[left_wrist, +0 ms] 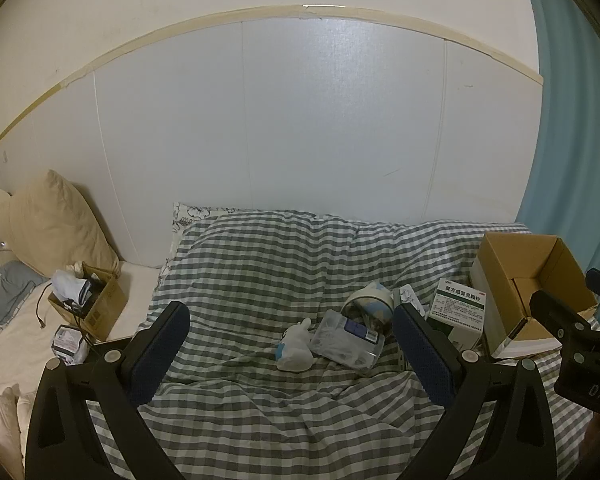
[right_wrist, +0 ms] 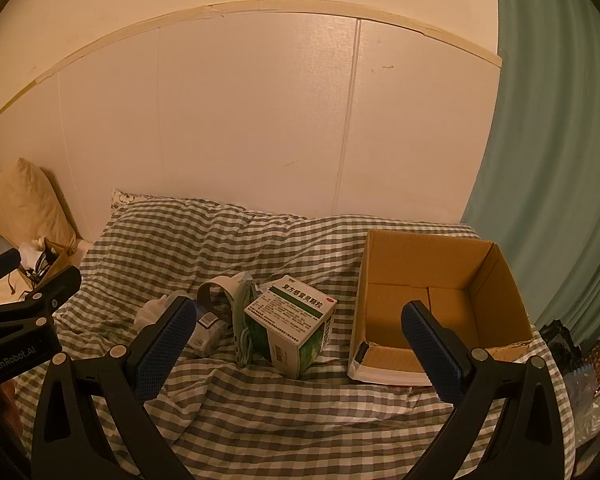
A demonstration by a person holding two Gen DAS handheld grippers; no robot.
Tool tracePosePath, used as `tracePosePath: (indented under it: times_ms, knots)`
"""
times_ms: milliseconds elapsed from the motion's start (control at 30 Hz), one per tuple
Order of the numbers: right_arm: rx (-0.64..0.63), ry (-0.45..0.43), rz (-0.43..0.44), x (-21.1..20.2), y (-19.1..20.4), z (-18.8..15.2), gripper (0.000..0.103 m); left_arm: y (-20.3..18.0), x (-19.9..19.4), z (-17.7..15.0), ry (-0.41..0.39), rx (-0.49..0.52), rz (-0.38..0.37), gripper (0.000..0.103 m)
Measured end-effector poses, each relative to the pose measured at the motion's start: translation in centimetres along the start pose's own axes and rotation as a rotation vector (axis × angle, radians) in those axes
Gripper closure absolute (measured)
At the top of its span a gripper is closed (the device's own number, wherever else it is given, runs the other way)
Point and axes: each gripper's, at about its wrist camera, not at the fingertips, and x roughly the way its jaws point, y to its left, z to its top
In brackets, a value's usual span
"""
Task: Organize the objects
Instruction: 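Move both tools toward the items on the bed, then grasp the green-white medicine box with right tool while left tool grasps white plush toy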
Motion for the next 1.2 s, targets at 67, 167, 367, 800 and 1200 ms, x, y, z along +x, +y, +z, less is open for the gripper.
tracePosePath:
  times_ms: [67,167,367,800,1200]
  knots:
    - [-0.003,0.001,0.001,0.0,0.1,0.0,0.0,0.0,0.0,0.0,0.0,0.0,-0.001,0.0]
    - [-0.004,0.005,0.009,0.0,0.1,0.0,0.0,0.2,0.0,0.0,0.0,-0.004,-0.001,0.0]
    - [-0.004,0.022,0.001,0.3,0.1,-0.2,0.0,0.7,0.7,-0.1,0.017,-0.012,-0.01,0.0]
    - [-0.079,0.145,-0.047,5.4,4.0,-2.4,0.0,2.8,8.1,-3.4,0.198,0.01,0.018,0.0]
    - [0.084,0.27,-0.157,13.5,3.8,-3.0,0.0,2.2,15.2,-5.4,0.325,0.027,-0.069,0.0]
